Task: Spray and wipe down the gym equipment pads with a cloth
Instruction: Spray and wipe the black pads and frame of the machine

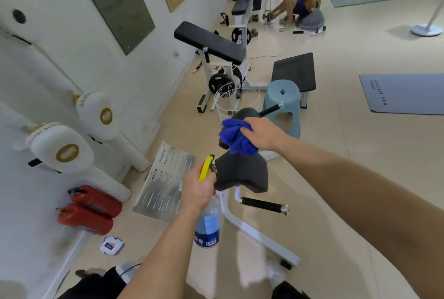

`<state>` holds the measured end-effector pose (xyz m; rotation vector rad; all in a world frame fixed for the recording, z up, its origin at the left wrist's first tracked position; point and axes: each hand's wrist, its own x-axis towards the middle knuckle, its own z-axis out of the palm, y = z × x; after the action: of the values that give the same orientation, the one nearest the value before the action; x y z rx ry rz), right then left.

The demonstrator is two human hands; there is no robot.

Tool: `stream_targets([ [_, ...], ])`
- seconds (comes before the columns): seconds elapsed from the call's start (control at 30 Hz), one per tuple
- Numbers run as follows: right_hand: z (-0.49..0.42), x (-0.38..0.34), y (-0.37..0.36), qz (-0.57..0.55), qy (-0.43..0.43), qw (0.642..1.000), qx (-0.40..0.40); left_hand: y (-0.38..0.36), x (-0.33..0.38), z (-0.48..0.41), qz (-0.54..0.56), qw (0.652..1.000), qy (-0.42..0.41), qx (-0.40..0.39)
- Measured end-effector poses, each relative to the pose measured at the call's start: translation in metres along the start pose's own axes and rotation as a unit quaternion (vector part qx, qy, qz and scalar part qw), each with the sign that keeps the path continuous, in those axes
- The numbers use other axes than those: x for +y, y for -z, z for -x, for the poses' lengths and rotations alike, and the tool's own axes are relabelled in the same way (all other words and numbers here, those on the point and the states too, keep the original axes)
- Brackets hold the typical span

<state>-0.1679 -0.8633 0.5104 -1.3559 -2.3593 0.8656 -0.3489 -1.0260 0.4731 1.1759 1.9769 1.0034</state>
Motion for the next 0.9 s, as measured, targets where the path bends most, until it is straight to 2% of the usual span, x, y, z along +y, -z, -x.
stream_targets([
  [0.27, -0.077, 0.047, -0.028, -0.094, -0.102, 0.990, -0.011, -0.029, -0.007, -0.078, 0.021, 0.999, 0.036, 0.003],
  [0.47, -0.111, 0.066, -0.071, -0.086, -0.157, 0.983, -0.028, -0.033, -0.042, -0.127, 0.001, 0.997, 0.072, -0.027],
  [0.7, -0.151, 0.072, -0.141, -0.056, -0.224, 0.972, -0.051, -0.021, -0.116, -0.186, -0.058, 0.989, 0.057, -0.124],
  [0.8, -0.162, 0.073, -0.168, -0.033, -0.216, 0.974, -0.064, -0.020, -0.146, -0.211, -0.082, 0.980, 0.048, -0.176],
  [0.9, -0.172, 0.076, -0.187, 0.045, -0.201, 0.977, -0.064, -0.021, -0.167, -0.231, -0.091, 0.972, 0.038, -0.212],
])
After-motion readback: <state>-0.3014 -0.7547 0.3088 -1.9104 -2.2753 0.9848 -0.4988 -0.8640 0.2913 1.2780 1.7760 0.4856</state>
